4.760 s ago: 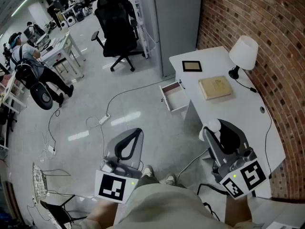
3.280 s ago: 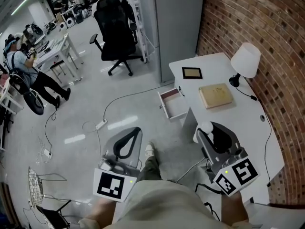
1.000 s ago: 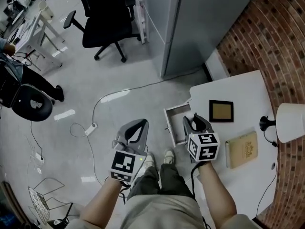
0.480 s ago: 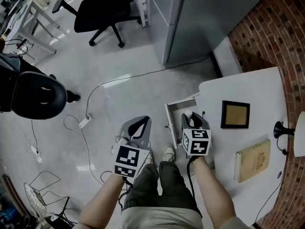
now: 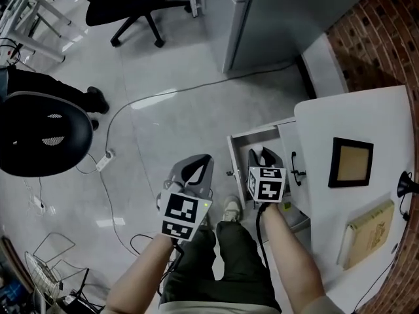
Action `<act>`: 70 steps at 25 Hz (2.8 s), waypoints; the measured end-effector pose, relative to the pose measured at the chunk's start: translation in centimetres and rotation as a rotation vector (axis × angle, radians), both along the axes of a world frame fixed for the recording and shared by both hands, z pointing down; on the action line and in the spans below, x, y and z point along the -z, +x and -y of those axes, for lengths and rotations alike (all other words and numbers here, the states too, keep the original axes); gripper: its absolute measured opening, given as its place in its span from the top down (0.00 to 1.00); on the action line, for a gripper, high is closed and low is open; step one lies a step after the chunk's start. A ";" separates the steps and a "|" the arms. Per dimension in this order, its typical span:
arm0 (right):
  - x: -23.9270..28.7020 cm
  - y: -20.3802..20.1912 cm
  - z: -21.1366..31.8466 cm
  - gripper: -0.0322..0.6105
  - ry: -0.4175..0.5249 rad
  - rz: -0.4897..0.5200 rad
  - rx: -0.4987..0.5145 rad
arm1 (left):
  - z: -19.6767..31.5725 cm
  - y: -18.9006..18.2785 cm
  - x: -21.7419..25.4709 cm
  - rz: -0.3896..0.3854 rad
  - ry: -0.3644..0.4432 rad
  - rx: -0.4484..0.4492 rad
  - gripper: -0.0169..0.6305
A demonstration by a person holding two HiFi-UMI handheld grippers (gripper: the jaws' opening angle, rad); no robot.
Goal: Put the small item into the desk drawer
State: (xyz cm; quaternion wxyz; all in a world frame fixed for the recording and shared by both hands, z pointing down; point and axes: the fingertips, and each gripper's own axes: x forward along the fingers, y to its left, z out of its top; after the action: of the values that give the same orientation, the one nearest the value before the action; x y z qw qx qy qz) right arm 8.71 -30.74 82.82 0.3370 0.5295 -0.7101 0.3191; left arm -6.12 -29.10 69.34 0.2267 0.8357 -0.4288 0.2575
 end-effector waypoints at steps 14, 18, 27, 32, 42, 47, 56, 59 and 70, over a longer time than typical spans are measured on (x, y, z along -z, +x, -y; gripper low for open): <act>-16.6 4.1 -0.7 0.74 -0.170 -0.034 -0.081 | -0.4 1.5 -12.3 -0.010 -0.076 -0.018 0.97; -18.9 5.1 -1.1 0.74 -0.200 -0.052 -0.096 | -0.6 1.8 -13.3 -0.014 -0.080 -0.025 0.97; -18.2 5.7 -2.2 0.68 -0.188 -0.043 -0.125 | -1.4 1.1 -13.1 -0.005 -0.103 -0.023 0.97; -13.7 5.2 -3.1 0.79 -0.146 -0.037 -0.114 | -2.2 0.8 -10.6 0.006 -0.103 -0.025 0.97; 2.0 1.2 -6.1 0.88 -0.019 0.047 -0.031 | -3.8 0.9 -0.6 0.000 -0.064 -0.026 0.97; 11.5 -0.6 -7.7 0.89 0.068 0.101 0.007 | -5.1 1.0 5.4 -0.002 -0.027 -0.047 0.97; 28.3 -2.9 -10.8 0.90 0.216 0.192 0.045 | -7.6 -0.5 16.3 -0.016 0.042 -0.046 0.97; 33.1 -3.4 -12.1 0.90 0.274 0.213 0.041 | -8.3 -0.9 19.6 -0.017 0.075 -0.062 0.97; 46.7 -4.5 -17.2 0.91 0.428 0.196 0.080 | -11.9 -1.9 33.3 -0.030 0.247 -0.133 0.97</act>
State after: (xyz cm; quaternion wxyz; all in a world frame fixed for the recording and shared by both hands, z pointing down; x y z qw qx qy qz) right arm 4.16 -13.55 36.15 0.1589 0.5267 -0.8114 0.1975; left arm -8.05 -17.16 36.05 0.1108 0.8876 -0.3975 0.2047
